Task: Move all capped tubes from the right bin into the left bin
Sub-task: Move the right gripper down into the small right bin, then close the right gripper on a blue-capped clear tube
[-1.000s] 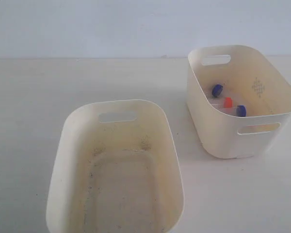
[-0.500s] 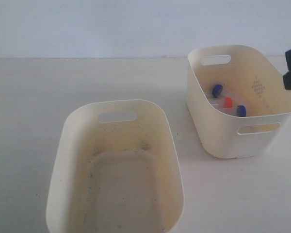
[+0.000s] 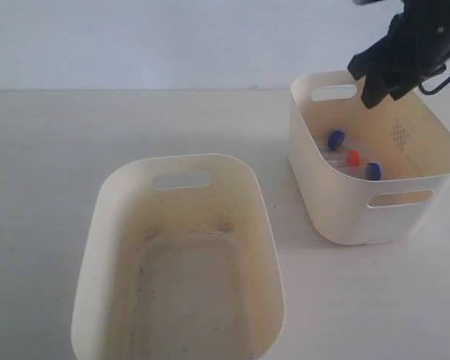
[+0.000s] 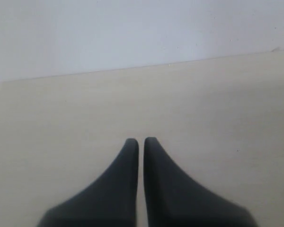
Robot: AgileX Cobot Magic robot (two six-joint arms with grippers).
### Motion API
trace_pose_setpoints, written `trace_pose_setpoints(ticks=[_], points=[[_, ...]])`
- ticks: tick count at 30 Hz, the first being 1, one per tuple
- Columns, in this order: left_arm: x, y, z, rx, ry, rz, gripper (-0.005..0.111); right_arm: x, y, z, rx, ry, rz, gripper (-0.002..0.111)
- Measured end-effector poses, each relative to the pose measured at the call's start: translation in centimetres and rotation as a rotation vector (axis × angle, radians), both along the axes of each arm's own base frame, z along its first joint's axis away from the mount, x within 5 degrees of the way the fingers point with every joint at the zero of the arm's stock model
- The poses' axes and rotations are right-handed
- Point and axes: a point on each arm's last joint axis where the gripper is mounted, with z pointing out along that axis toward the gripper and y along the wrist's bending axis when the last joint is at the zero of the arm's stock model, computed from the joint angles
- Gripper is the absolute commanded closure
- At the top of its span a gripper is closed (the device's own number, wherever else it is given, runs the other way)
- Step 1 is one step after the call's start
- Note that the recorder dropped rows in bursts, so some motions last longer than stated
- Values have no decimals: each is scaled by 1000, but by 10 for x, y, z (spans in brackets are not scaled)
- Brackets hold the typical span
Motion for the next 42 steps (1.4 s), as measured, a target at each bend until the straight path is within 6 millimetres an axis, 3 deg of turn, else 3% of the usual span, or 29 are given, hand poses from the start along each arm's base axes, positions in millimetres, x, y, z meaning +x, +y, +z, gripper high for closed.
trace_pose_setpoints(ticks=[4, 9, 20, 42], points=[[0, 0, 0, 0, 0, 0, 102, 21, 4, -46, -71, 87, 78, 62], [0, 0, 0, 0, 0, 0, 102, 35, 22, -73, -196, 50, 178, 62], [0, 0, 0, 0, 0, 0, 102, 50, 23, -85, -214, -55, 186, 62], [0, 0, 0, 0, 0, 0, 102, 57, 22, -121, -252, 2, 241, 62]])
